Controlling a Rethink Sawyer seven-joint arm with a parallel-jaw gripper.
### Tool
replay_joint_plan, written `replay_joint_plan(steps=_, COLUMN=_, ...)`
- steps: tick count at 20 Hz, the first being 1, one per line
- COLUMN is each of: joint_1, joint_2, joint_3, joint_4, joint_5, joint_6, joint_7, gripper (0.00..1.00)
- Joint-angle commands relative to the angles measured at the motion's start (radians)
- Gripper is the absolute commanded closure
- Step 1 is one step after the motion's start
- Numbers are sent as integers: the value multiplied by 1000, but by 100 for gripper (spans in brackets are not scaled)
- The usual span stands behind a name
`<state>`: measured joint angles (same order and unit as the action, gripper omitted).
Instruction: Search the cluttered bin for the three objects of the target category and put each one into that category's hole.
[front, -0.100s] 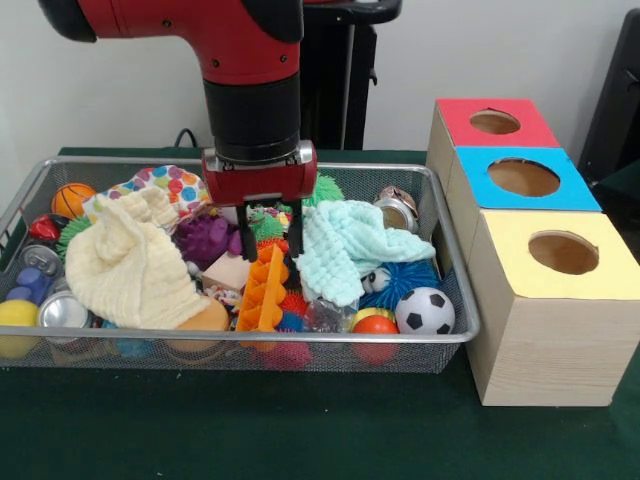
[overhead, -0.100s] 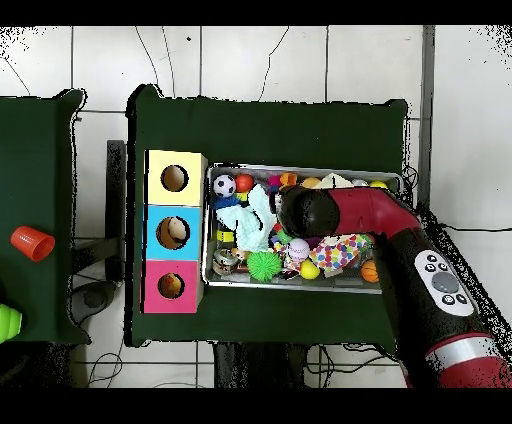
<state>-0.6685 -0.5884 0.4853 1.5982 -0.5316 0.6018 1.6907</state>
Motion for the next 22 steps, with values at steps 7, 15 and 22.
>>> replay_joint_plan(steps=7, joint_1=-55, joint_2=-1, joint_3=101, joint_4=68, joint_5=52, joint_6=139, joint_7=-154, gripper=100)
replay_joint_plan(steps=15, joint_1=-51, joint_2=-5, joint_3=107, joint_4=89, joint_5=59, joint_6=130, joint_7=-116, gripper=100)
replay_joint_plan(steps=22, joint_1=-21, joint_2=-45, joint_3=97, joint_4=142, joint_5=82, joint_6=106, joint_7=-48, gripper=100)
